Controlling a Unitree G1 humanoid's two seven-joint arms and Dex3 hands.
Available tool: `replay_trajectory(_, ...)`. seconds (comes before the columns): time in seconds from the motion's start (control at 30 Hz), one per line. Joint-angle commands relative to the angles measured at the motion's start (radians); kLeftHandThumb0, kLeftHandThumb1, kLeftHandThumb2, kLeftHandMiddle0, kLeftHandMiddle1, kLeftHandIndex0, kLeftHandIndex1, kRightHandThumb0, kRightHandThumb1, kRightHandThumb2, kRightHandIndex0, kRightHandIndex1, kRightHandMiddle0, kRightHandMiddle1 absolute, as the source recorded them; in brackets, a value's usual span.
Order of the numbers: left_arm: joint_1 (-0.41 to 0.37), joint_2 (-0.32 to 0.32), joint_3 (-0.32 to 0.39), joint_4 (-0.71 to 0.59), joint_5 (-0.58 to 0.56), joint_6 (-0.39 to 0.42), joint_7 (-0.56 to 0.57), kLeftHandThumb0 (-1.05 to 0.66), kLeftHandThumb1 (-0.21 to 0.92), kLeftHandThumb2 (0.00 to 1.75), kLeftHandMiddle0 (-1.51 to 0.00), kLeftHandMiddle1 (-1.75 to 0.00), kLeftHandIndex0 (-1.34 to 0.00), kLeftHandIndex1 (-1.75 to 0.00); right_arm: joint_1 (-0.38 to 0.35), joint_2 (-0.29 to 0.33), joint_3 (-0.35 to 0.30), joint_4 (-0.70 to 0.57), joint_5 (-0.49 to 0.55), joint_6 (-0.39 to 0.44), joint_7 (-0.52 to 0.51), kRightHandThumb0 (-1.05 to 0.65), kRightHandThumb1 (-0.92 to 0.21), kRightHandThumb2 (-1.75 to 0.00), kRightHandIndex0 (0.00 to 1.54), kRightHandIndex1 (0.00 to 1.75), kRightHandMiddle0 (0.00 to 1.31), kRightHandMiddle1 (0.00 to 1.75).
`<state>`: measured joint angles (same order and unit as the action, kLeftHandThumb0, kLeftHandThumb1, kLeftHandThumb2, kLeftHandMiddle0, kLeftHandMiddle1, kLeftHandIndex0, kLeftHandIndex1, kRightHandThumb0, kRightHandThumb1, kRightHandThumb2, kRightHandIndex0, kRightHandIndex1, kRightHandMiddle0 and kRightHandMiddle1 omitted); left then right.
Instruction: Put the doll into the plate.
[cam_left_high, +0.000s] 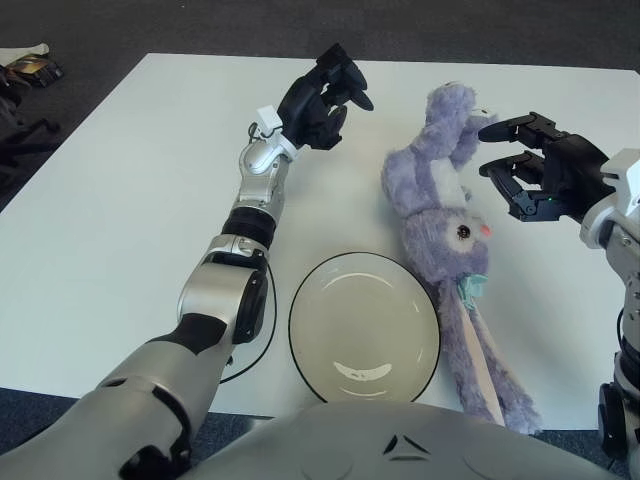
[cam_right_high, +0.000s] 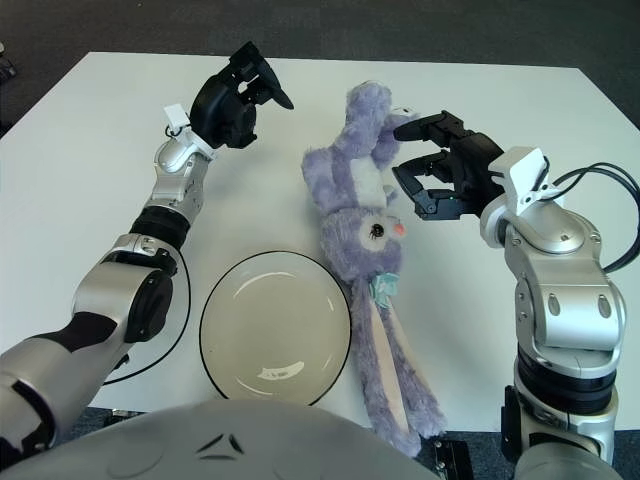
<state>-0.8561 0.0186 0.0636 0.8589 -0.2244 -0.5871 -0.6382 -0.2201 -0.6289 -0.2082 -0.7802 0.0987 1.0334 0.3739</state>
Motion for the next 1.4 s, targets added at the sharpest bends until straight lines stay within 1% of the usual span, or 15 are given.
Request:
replay_trajectory(0.0,-0.013,0.017,-0.019,-0.016,0.025,0.053,-0.005,-0.55,0.71,0.75,-0.08,-1.15,-0.05,-1.38,0.026,-0.066,0.038,-0.017,-0.059,-0.078,-0.015,-0.67,-0.64,-0.78,0.01,0.87,0.0,0.93)
replay_trajectory(0.03,-0.013,0.019,-0.024,-0.018,0.031,0.062,-0.002,-0.6,0.69,0.76,-0.07,-1.11,-0.03,-1.29,0.031,-0.081,0.048,-0.02,-0.072,-0.091,-0.016,-0.7,-0.66,-0.75,0.01,0.87,0.0,0.94)
replay_trajectory(0.1,-0.015,0.022,-0.037,-0.02,0.056,0.074,0.016,-0.66,0.69,0.76,-0.06,-1.05,-0.01,-1.17,0.04,-0.103,0.065,-0.024,-0.095,-0.112,-0.016,-0.75,-0.69,-0.71,0.01,0.88,0.0,0.97)
replay_trajectory(0.17,-0.017,0.022,-0.048,-0.021,0.079,0.08,0.034,-0.69,0.7,0.74,-0.05,-1.02,-0.01,-1.11,0.047,-0.112,0.071,-0.026,-0.11,-0.129,-0.015,-0.78,-0.71,-0.68,0.0,0.88,0.0,0.99)
replay_trajectory(0.33,-0.021,0.022,-0.061,-0.024,0.109,0.091,0.059,-0.73,0.72,0.7,-0.06,-0.97,0.0,-1.03,0.062,-0.128,0.081,-0.026,-0.138,-0.156,-0.011,-0.84,-0.74,-0.63,0.0,0.88,0.0,1.0)
replay_trajectory(0.5,-0.036,0.026,-0.099,-0.019,0.173,0.11,0.104,-0.75,0.72,0.67,-0.07,-0.94,0.0,-0.99,0.09,-0.159,0.097,-0.047,-0.186,-0.168,-0.011,-0.89,-0.77,-0.56,0.02,0.9,0.0,0.99)
replay_trajectory(0.63,-0.04,0.03,-0.131,-0.032,0.233,0.132,0.153,-0.74,0.74,0.67,-0.07,-0.93,0.0,-0.97,0.098,-0.178,0.116,-0.047,-0.212,-0.198,-0.001,-0.87,-0.75,-0.54,0.06,0.98,0.0,1.04)
replay_trajectory(0.73,-0.043,0.033,-0.152,-0.046,0.274,0.159,0.183,-0.75,0.76,0.66,-0.07,-0.93,0.0,-0.97,0.099,-0.201,0.133,-0.045,-0.236,-0.213,0.012,-0.85,-0.7,-0.58,0.06,1.04,0.0,1.09)
replay_trajectory(0.9,-0.048,0.031,-0.177,-0.072,0.307,0.221,0.201,-0.75,0.79,0.63,-0.07,-0.91,0.0,-0.94,0.106,-0.221,0.15,-0.038,-0.264,-0.232,0.025,-0.82,-0.66,-0.65,0.06,1.05,0.0,1.14)
replay_trajectory(0.93,-0.048,0.031,-0.181,-0.078,0.309,0.234,0.2,-0.75,0.79,0.63,-0.07,-0.91,0.0,-0.93,0.108,-0.231,0.15,-0.039,-0.271,-0.233,0.032,-0.82,-0.65,-0.66,0.06,1.04,0.0,1.15)
replay_trajectory(1.03,-0.056,0.026,-0.197,-0.098,0.314,0.304,0.187,-0.76,0.81,0.6,-0.06,-0.88,0.0,-0.88,0.128,-0.308,0.173,-0.028,-0.345,-0.275,0.045,-0.81,-0.65,-0.67,0.05,1.04,0.0,1.18)
replay_trajectory(1.1,-0.061,0.02,-0.205,-0.106,0.312,0.339,0.179,-0.77,0.82,0.59,-0.05,-0.87,0.0,-0.86,0.139,-0.337,0.182,-0.019,-0.385,-0.303,0.054,-0.81,-0.65,-0.68,0.06,1.04,0.0,1.2)
replay_trajectory(1.2,-0.069,0.012,-0.214,-0.112,0.31,0.382,0.171,-0.79,0.86,0.55,-0.03,-0.86,0.0,-0.84,0.147,-0.36,0.182,-0.007,-0.414,-0.331,0.074,-0.81,-0.64,-0.69,0.07,1.06,0.0,1.24)
replay_trajectory(1.3,-0.076,0.002,-0.221,-0.118,0.308,0.43,0.165,-0.8,0.88,0.53,-0.02,-0.87,0.0,-0.79,0.143,-0.385,0.174,0.019,-0.422,-0.354,0.111,-0.79,-0.61,-0.73,0.08,1.1,0.0,1.31)
replay_trajectory(1.37,-0.079,-0.004,-0.225,-0.119,0.306,0.447,0.163,-0.82,0.9,0.51,-0.01,-0.87,0.0,-0.74,0.143,-0.403,0.174,0.034,-0.435,-0.376,0.128,-0.78,-0.59,-0.75,0.1,1.13,0.0,1.34)
